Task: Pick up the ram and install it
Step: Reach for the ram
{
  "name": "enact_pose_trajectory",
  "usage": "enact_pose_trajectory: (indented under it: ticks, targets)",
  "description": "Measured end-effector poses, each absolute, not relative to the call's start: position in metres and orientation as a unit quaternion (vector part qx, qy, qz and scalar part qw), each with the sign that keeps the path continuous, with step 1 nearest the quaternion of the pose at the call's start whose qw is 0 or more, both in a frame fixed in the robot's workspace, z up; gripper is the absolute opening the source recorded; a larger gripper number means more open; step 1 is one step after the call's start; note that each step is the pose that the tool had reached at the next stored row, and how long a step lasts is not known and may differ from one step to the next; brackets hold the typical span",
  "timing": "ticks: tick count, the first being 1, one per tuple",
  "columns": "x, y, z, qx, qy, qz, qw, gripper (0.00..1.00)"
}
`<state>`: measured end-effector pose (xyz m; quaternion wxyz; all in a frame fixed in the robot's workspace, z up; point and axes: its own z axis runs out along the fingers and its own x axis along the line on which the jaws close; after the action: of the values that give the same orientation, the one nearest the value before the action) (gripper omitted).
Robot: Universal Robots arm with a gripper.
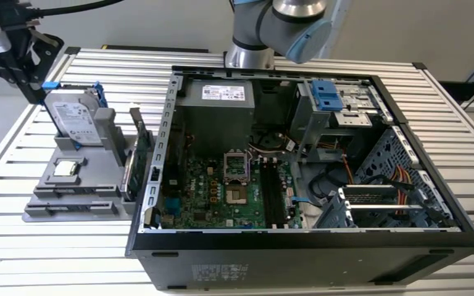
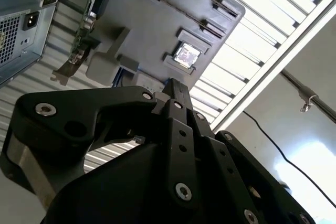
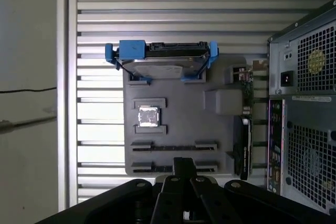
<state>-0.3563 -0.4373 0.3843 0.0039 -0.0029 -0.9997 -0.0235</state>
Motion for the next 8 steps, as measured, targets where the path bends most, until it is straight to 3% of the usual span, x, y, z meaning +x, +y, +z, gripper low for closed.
enact_pose_trajectory:
  ticks: [8]
  targets:
    - [-0.3562,-0.4395,0.3830,0.011,-1.000,-0.023,0.004,0.00]
